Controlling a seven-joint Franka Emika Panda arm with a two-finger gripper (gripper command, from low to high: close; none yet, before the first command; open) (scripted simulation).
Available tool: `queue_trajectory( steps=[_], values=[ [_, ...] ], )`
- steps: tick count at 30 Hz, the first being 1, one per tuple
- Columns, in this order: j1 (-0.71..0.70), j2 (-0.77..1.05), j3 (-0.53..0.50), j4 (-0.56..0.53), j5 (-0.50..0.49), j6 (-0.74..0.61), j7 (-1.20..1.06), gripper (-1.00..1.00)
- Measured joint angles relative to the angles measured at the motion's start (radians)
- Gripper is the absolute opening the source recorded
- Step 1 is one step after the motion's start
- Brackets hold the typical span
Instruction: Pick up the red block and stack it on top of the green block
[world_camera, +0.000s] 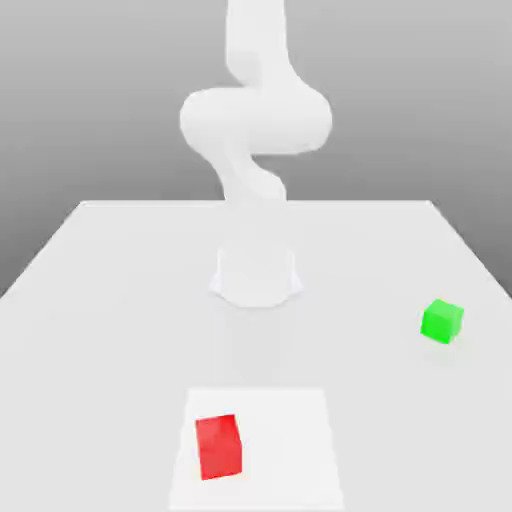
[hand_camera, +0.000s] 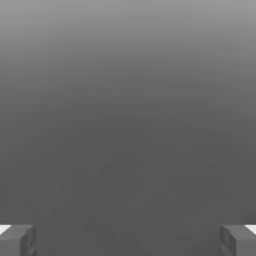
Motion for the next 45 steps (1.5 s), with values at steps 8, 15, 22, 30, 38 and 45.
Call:
queue_trajectory(
  steps=[8,15,22,30,38,45],
  values=[
    [0.040,0.297,-0.071,-0.102,0.028,0.139,-0.130,0.00],
    [0.054,0.551,-0.110,-0.189,0.053,0.259,-0.242,0.00],
    [0.035,0.802,-0.121,-0.274,0.044,0.381,-0.327,0.00],
    [-0.007,1.015,-0.068,-0.257,0.103,0.550,-0.383,-1.00],
    [0.004,0.935,-0.085,-0.269,0.068,0.482,-0.357,-1.00],
    [0.124,0.777,0.019,-0.326,0.057,0.381,-0.509,-1.00]
  ],
)
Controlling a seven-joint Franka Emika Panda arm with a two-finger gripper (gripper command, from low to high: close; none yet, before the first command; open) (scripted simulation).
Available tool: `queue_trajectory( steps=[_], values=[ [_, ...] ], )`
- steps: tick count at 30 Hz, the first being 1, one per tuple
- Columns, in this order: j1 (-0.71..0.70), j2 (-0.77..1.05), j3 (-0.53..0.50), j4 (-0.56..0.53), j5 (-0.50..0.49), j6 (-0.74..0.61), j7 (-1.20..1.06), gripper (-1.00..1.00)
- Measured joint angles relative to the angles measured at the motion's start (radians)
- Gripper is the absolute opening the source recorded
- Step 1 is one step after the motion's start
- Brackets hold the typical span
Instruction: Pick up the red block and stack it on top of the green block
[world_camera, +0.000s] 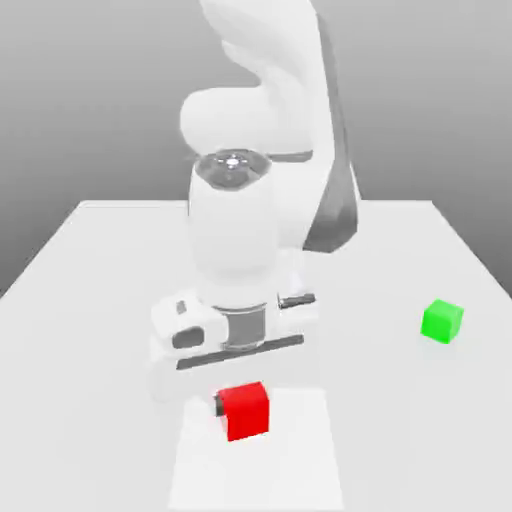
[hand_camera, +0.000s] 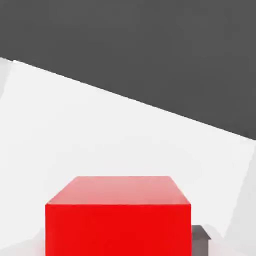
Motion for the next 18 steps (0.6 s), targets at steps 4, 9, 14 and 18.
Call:
queue_trajectory(
  steps=[4,9,14,18],
  values=[
    [0.140,-0.053,0.080,-0.040,0.033,-0.013,-0.186,-1.00],
    [0.323,-0.120,0.157,-0.090,0.064,-0.027,-0.413,-1.00],
    [0.473,-0.187,0.235,-0.141,0.083,-0.041,-0.630,-1.00],
    [0.598,-0.238,0.305,-0.180,0.092,-0.052,-0.793,-1.00]
  ],
)
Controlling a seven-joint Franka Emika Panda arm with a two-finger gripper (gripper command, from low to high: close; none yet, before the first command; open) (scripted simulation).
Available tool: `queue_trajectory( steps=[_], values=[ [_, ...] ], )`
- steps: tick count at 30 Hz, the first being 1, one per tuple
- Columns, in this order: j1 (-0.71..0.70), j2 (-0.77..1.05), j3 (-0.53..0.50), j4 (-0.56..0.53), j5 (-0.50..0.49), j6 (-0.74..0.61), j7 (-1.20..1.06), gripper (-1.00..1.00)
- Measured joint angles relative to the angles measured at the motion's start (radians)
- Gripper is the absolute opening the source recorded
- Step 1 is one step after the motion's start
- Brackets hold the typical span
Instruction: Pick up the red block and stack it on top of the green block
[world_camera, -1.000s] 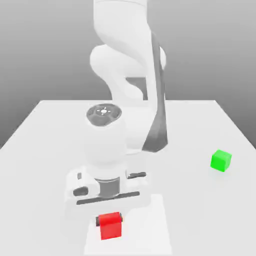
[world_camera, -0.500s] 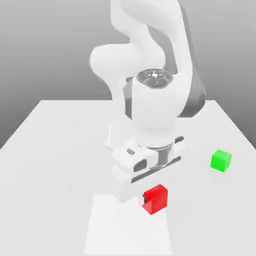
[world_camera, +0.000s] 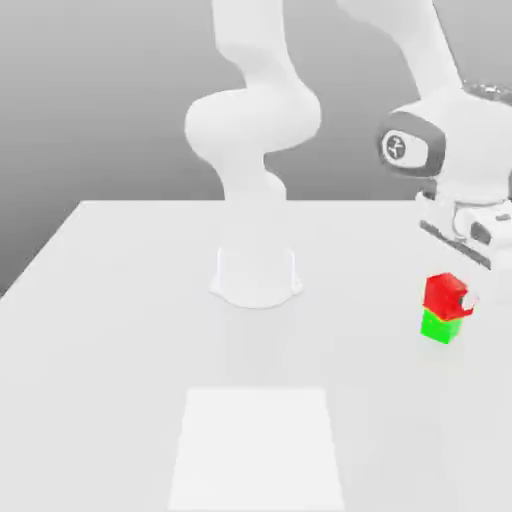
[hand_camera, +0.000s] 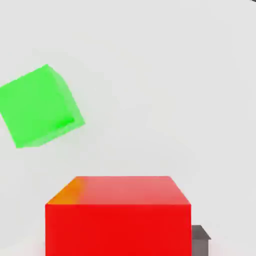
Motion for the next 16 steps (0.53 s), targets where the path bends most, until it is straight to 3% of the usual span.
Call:
queue_trajectory(
  steps=[4,9,10,16],
  values=[
    [0.083,0.010,0.054,-0.026,-0.026,0.037,-0.097,-1.00],
    [0.063,0.181,0.043,-0.023,-0.186,0.197,0.004,-1.00],
    [0.067,0.213,0.029,-0.022,-0.228,0.226,0.032,1.00],
    [0.071,0.229,0.023,-0.022,-0.248,0.242,0.047,1.00]
  ],
)
